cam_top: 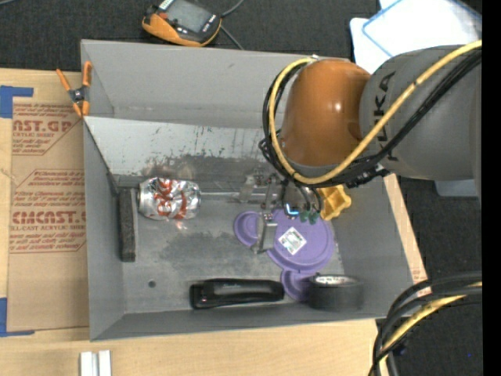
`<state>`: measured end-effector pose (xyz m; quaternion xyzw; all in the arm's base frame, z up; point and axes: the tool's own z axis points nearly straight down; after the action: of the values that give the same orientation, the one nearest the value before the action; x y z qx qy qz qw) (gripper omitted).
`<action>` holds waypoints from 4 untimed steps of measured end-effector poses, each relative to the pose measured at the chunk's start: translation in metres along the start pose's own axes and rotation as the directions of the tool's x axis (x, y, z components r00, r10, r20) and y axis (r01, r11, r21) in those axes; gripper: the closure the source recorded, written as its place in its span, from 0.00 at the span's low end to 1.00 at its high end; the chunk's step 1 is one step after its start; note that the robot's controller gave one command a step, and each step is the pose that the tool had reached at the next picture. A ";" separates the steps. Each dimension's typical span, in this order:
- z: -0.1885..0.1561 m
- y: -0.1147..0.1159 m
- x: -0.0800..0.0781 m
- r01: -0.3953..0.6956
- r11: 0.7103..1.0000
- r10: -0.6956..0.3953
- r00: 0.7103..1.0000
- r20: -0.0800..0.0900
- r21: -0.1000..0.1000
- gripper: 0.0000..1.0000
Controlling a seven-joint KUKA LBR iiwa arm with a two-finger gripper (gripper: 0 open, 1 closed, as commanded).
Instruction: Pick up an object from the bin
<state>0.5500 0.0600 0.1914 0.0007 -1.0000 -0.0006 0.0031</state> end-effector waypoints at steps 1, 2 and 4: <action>-0.005 0.000 -0.001 -0.001 1.000 0.001 1.000 0.008 0.000 0.00; 0.120 0.029 0.061 0.142 0.990 -0.142 0.990 -0.003 0.000 0.00; 0.093 0.020 0.070 0.275 0.962 -0.275 0.962 0.003 0.002 0.00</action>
Offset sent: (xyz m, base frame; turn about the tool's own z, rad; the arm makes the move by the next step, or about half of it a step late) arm -0.0616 0.0278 -0.1214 -0.1422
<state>0.4799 0.0796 0.0992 0.1393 -0.9902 -0.0003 0.0015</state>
